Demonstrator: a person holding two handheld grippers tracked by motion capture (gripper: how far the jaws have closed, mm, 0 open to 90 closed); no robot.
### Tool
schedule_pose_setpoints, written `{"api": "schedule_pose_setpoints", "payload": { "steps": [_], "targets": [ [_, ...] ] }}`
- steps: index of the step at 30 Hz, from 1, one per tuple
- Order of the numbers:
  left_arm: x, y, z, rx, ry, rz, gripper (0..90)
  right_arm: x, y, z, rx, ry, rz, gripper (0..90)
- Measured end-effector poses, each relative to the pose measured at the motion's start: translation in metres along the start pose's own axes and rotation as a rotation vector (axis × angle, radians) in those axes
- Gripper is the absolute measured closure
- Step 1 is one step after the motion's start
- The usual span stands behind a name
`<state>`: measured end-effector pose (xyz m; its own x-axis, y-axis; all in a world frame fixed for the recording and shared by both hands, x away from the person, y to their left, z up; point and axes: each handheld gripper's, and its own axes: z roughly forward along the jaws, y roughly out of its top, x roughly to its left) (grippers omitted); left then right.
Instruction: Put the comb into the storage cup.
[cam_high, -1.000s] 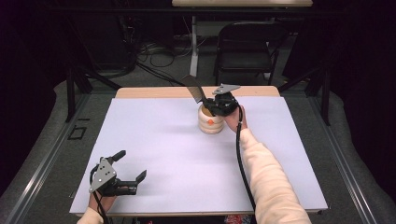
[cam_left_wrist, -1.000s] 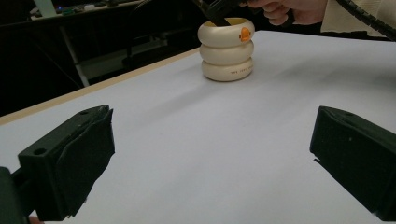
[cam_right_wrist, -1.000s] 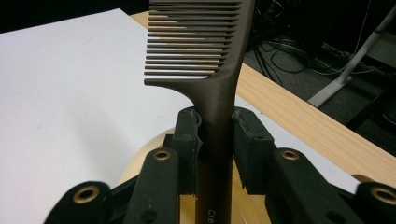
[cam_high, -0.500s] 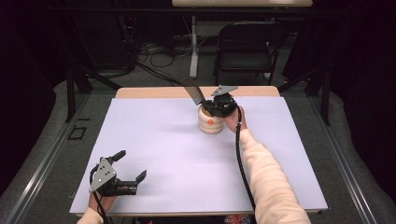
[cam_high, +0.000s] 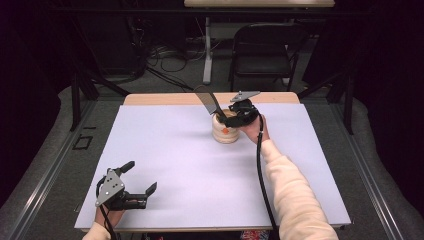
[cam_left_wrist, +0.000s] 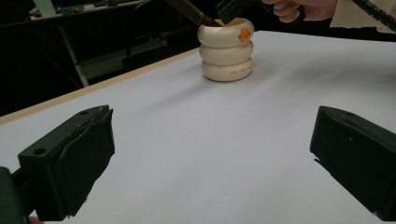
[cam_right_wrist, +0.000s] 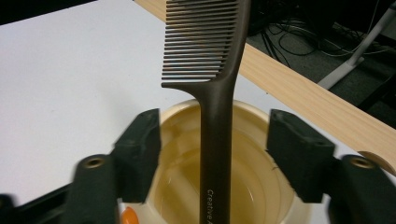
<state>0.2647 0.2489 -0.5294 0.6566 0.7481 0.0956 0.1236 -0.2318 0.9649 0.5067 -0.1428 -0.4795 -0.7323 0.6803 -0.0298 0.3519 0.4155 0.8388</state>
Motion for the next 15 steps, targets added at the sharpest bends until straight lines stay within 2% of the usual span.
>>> {"api": "schedule_pose_setpoints", "payload": {
  "steps": [7, 15],
  "targets": [
    [0.000, 0.000, 0.001, 0.002, 0.001, -0.002, 0.0, 0.003, 0.003, -0.005, 0.024, 0.021, -0.003, 17.4],
    [0.000, 0.000, 0.003, 0.002, -0.001, -0.005, 0.0, 0.010, 0.008, -0.012, 0.040, 0.052, -0.017, 9.5]
  ]
}}
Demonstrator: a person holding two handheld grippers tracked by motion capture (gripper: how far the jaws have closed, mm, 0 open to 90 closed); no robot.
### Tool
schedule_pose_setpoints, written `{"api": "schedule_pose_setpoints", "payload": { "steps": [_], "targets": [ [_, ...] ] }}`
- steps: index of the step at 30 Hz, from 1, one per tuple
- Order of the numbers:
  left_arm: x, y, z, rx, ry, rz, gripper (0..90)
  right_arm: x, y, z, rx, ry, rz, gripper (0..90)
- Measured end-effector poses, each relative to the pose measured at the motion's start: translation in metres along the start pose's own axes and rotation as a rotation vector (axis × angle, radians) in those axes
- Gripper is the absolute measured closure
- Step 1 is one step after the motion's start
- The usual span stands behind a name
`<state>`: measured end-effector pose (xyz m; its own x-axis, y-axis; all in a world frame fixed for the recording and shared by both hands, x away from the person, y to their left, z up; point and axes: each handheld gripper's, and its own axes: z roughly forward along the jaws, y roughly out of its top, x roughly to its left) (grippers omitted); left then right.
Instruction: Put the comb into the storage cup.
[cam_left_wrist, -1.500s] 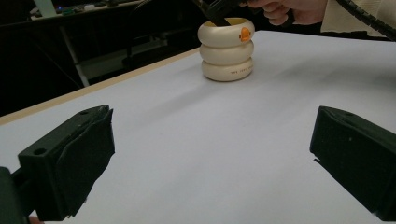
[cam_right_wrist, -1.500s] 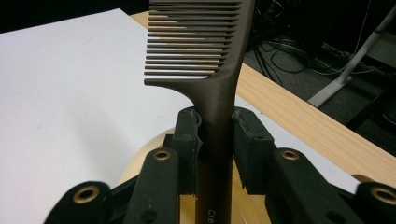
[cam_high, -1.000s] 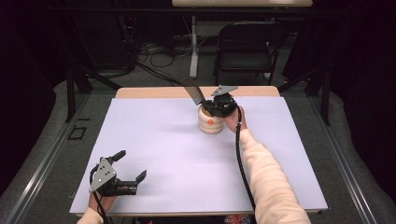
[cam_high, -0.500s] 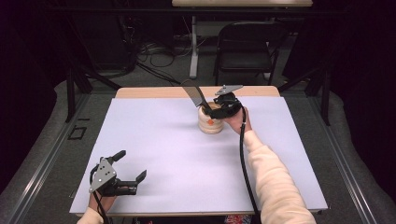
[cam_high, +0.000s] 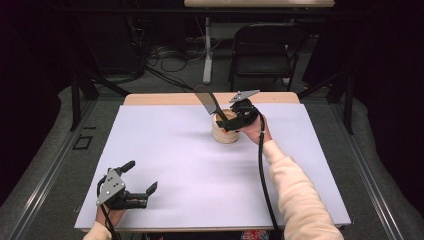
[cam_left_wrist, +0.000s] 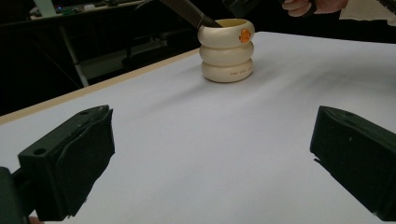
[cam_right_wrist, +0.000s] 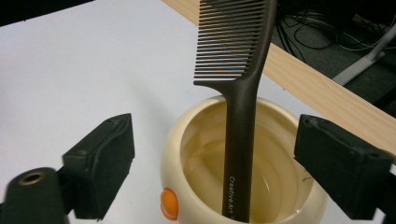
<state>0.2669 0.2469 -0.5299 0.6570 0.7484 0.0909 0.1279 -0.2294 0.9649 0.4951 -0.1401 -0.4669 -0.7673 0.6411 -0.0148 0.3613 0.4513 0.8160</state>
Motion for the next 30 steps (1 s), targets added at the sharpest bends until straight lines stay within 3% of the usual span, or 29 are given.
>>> {"api": "schedule_pose_setpoints", "payload": {
  "steps": [10, 21, 30],
  "targets": [
    [0.000, -0.001, 0.001, 0.008, -0.003, 0.005, 0.0, 0.006, 0.001, -0.015, 0.025, 0.040, -0.012, 0.1],
    [0.000, -0.001, 0.000, 0.004, -0.007, 0.005, 0.0, 0.012, -0.008, -0.036, 0.045, 0.068, -0.016, 0.0],
    [0.000, 0.000, 0.001, 0.005, -0.013, 0.007, 0.0, 0.019, -0.012, -0.057, 0.025, 0.086, -0.019, 0.0]
  ]
}}
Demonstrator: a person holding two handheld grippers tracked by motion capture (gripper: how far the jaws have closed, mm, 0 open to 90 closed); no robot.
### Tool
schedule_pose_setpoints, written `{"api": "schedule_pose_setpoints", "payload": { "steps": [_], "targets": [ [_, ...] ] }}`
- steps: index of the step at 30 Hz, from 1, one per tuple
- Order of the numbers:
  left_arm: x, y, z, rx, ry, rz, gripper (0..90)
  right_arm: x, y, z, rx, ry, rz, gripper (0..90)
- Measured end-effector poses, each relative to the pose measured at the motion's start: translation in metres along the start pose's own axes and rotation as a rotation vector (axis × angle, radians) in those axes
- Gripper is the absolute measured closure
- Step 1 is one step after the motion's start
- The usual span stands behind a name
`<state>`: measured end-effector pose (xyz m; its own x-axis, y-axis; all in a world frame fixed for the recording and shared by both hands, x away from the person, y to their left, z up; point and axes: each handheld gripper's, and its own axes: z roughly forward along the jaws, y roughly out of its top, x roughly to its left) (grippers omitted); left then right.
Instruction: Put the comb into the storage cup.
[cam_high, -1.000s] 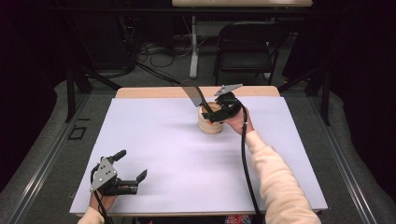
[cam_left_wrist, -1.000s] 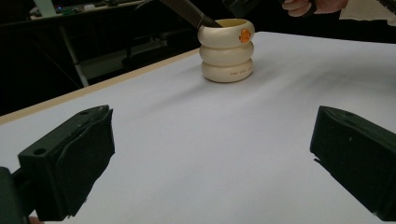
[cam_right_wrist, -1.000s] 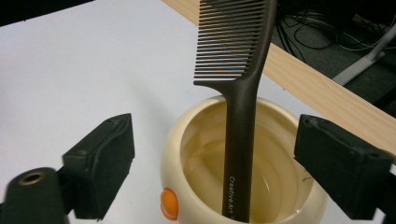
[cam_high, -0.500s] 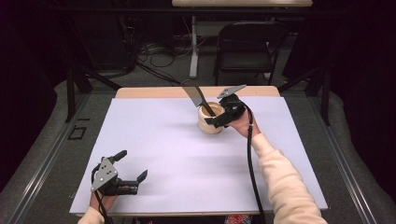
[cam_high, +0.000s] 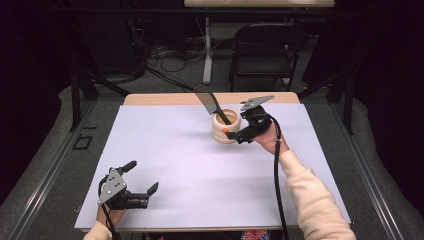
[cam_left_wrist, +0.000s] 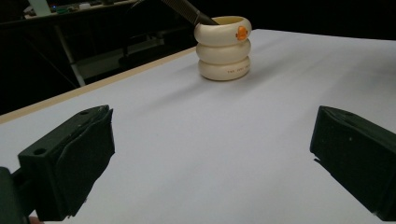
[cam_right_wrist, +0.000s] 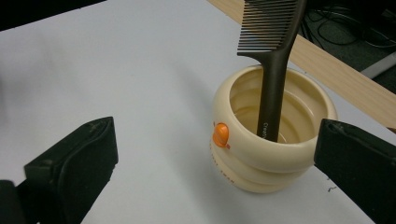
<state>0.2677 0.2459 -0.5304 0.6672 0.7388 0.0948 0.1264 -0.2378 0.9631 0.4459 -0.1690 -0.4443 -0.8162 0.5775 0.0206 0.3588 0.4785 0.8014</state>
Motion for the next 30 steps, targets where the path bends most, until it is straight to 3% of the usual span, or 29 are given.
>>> {"api": "schedule_pose_setpoints", "payload": {
  "steps": [30],
  "targets": [
    [0.000, 0.000, -0.001, -0.003, 0.003, -0.001, 0.0, 0.031, -0.047, -0.044, 0.006, 0.008, -0.007, 0.0]
  ]
}}
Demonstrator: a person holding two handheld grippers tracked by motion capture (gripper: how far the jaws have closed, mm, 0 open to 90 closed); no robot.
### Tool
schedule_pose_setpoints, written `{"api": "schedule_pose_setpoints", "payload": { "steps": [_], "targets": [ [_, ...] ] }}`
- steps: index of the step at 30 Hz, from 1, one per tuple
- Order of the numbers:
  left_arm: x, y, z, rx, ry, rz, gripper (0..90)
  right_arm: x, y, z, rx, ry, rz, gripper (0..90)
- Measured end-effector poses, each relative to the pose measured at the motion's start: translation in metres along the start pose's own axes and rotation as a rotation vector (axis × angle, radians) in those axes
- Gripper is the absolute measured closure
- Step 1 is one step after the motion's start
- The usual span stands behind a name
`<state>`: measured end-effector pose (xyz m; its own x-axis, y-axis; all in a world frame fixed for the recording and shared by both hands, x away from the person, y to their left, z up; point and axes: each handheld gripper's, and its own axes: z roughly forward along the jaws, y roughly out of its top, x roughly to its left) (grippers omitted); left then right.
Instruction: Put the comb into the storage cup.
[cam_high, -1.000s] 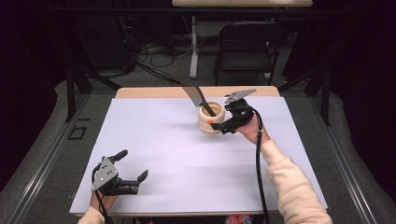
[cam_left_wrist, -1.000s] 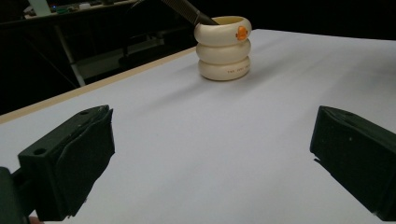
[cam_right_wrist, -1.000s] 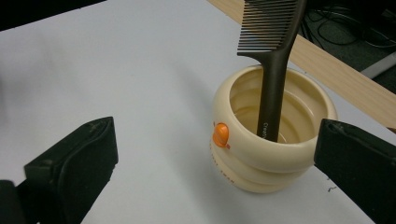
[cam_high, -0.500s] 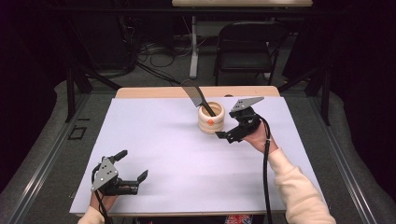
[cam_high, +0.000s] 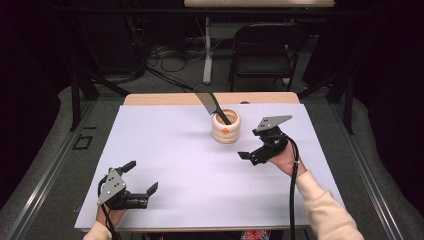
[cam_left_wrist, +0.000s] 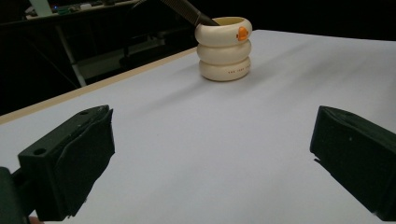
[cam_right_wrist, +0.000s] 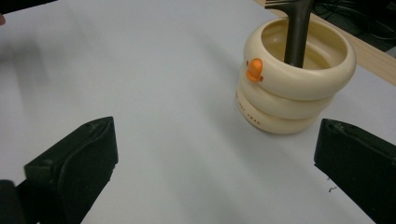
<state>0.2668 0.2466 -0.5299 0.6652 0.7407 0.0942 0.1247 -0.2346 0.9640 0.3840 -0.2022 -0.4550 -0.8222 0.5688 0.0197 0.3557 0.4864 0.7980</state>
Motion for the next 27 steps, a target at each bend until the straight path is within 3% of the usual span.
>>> {"api": "schedule_pose_setpoints", "payload": {
  "steps": [14, 27],
  "targets": [
    [0.000, 0.000, 0.000, 0.000, 0.001, -0.002, 0.0, 0.015, -0.020, -0.009, 0.007, -0.004, -0.011, 0.0],
    [0.000, 0.000, 0.001, 0.000, 0.000, -0.001, 0.0, 0.025, -0.042, -0.023, -0.008, -0.040, -0.008, 0.0]
  ]
}}
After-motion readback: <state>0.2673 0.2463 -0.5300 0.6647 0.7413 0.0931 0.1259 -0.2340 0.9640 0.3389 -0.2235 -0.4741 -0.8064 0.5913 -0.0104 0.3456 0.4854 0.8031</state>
